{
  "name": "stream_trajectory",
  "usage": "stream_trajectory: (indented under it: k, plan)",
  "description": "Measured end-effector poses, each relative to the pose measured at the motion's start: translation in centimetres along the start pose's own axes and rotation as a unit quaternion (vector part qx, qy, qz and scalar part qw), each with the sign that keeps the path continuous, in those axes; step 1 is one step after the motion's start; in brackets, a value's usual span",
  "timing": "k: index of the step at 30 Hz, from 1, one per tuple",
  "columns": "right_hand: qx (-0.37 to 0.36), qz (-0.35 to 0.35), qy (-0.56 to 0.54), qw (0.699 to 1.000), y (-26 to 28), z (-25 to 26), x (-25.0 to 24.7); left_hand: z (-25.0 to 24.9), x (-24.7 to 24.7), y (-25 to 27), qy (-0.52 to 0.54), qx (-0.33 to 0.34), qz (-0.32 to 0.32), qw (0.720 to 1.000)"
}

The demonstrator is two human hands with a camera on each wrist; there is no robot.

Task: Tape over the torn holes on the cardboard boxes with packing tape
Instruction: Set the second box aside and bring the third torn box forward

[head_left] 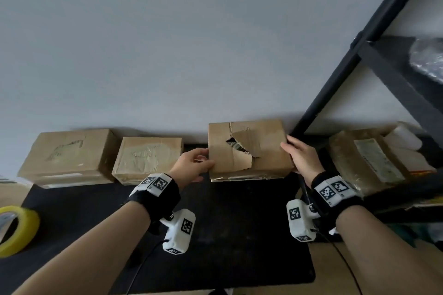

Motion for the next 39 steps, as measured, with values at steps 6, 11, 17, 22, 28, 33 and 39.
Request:
stream_trajectory:
  k: [6,11,17,22,28,33,39]
  plan:
    - [-0.042,-0.045,-0.02,0.998,6.1,5.8,1.9,-2.1,-4.8,5.6,0.084,0.067,0.035,0.994]
    - [-0.075,-0.051,-0.013,0.996,12.5,9.3,7.0,-0.2,-11.7,9.8,0.052,0.094,0.035,0.994]
    - [-0.073,-0.047,-0.027,0.996,21.1,11.3,15.7,4.8,-20.8,14.7,0.029,0.099,0.02,0.994]
    - [-0.034,0.014,-0.054,0.998,26.8,11.3,23.8,11.0,-28.1,17.8,0.03,0.065,0.0,0.997]
    - [0.011,0.087,-0.044,0.995,29.8,8.3,31.1,18.1,-33.4,19.6,0.036,0.012,-0.03,0.999]
    - [0.063,0.153,-0.04,0.985,30.0,5.1,35.2,22.4,-34.8,19.2,0.043,-0.029,-0.054,0.997]
    - [0.083,0.194,-0.024,0.977,28.6,2.0,38.4,25.2,-35.3,17.0,0.011,-0.041,-0.096,0.994]
Point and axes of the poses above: each hand's wrist, its own y-axis away from the middle knuckle, its own x-axis out of the palm, z = x × y, the point moved 7 cm from there along -y, towards the middle knuckle, and after that the axes turned 11 degrees about -x, right-handed, at the moved point
